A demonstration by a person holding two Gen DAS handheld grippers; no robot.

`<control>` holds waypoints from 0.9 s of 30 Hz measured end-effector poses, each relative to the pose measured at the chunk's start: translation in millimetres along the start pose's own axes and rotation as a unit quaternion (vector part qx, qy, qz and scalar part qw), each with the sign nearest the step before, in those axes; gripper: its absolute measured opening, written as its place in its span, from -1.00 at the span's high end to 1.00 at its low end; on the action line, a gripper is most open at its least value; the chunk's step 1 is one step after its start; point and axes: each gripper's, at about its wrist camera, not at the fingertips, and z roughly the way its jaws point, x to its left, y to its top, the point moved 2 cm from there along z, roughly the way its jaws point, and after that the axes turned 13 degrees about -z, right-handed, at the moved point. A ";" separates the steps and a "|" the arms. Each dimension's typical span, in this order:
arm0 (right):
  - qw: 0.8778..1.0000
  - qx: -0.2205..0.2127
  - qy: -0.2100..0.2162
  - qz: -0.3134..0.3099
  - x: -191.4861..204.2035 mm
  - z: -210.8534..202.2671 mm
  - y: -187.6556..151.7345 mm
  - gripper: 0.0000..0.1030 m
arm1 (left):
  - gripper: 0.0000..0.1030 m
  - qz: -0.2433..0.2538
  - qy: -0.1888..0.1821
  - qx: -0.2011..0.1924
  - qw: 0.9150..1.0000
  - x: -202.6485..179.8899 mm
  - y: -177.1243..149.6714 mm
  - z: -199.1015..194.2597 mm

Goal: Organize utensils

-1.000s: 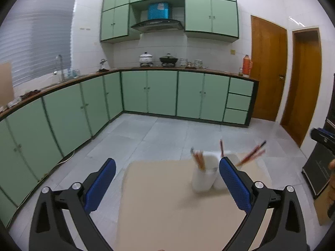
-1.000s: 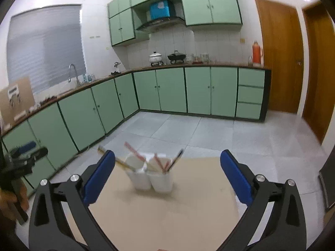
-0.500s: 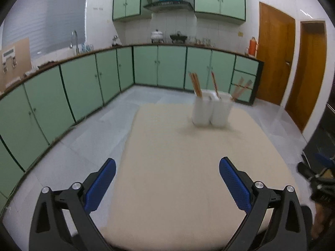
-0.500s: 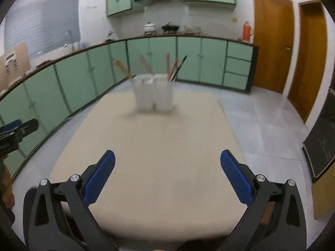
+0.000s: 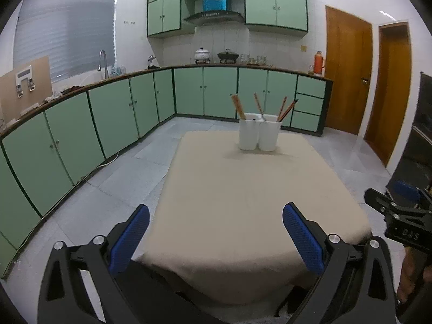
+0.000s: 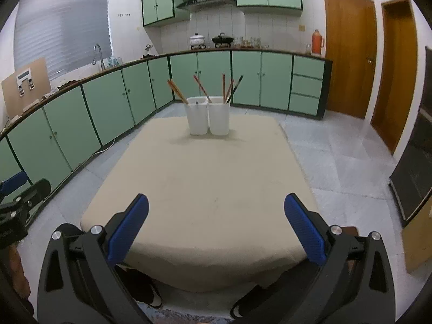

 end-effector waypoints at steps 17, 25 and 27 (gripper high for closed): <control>0.999 -0.046 -0.025 0.006 16.9 -105.6 -3.8 -0.89 | -0.88 -0.046 0.001 -0.042 0.998 17.4 1.7 -94.2; 0.998 -0.052 -0.028 -0.001 17.1 -107.5 -2.0 -0.89 | -0.88 -0.044 -0.001 -0.027 0.999 16.5 -1.5 -90.3; 0.998 -0.054 -0.031 -0.001 15.4 -108.0 -2.3 -0.89 | -0.88 -0.047 -0.001 -0.028 0.999 17.1 -1.4 -90.8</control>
